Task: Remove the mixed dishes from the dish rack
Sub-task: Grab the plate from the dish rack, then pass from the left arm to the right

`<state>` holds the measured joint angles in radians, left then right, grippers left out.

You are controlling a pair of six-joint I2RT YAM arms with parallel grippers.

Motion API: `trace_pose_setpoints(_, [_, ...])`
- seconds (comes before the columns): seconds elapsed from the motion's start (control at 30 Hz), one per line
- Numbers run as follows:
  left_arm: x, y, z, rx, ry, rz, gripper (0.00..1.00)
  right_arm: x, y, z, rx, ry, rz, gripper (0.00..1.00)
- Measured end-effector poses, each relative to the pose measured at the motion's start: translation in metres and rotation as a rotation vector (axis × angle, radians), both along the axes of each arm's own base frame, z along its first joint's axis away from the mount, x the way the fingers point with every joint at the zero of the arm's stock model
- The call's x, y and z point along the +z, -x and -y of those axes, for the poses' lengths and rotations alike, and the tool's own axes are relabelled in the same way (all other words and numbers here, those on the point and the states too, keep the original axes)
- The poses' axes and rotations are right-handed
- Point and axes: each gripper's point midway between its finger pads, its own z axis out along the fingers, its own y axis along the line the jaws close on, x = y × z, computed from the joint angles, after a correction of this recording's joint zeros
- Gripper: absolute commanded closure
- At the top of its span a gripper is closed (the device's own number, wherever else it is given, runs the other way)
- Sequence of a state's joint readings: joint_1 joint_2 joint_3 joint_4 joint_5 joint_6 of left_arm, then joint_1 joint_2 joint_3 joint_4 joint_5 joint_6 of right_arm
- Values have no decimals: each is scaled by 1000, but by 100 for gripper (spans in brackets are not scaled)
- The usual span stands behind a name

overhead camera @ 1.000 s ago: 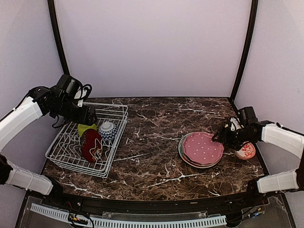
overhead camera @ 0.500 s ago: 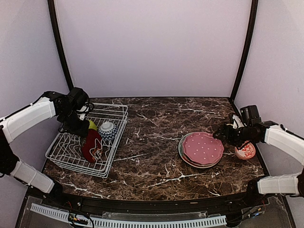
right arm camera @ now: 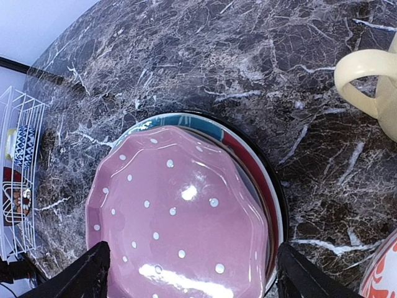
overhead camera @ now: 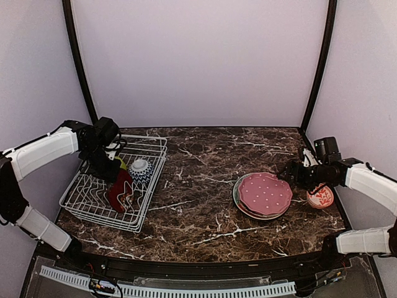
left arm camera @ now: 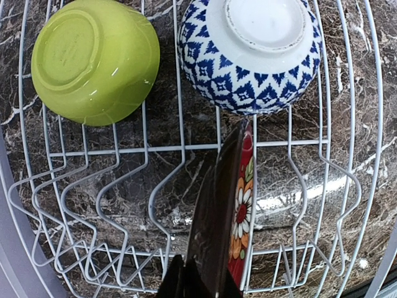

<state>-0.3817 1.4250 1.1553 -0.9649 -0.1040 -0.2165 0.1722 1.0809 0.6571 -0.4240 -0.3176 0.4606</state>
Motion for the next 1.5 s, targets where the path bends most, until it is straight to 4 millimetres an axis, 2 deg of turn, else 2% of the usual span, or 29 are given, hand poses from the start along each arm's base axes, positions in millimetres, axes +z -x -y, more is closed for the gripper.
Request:
trace_pose_setpoints(0.1, [2, 0, 1, 6, 5, 3, 96, 0, -2, -1, 5, -1, 8, 10])
trace_pose_setpoints(0.27, [5, 2, -2, 22, -5, -7, 98, -1, -5, -2, 12, 1, 14, 10])
trace_pose_setpoints(0.63, [43, 1, -6, 23, -71, 31, 99, -6, -5, -2, 22, 6, 17, 9])
trace_pose_setpoints(0.83, [78, -8, -8, 30, -89, 111, 99, -7, -3, 0, 26, 20, 24, 3])
trace_pose_setpoints(0.97, [120, -12, -6, 38, -31, 244, 99, -3, -3, 0, 27, 21, 41, 2])
trace_pose_setpoints(1.07, [155, -7, -5, 35, 45, 375, 99, -1, -3, 0, 27, 20, 48, 1])
trace_pose_setpoints(1.2, [207, 5, 9, -8, 264, 617, 99, 1, -3, 0, 28, 18, 53, 1])
trace_pose_setpoints(1.3, [222, 13, 27, -55, 441, 733, 99, 1, -3, -1, 31, 13, 54, 1])
trace_pose_setpoints(1.37, [222, 12, 44, -87, 549, 759, 99, 2, -2, -2, 34, 9, 53, 1])
trace_pose_setpoints(1.5, [197, -7, 81, -121, 716, 688, 99, 4, 0, -5, 43, -11, 49, 1])
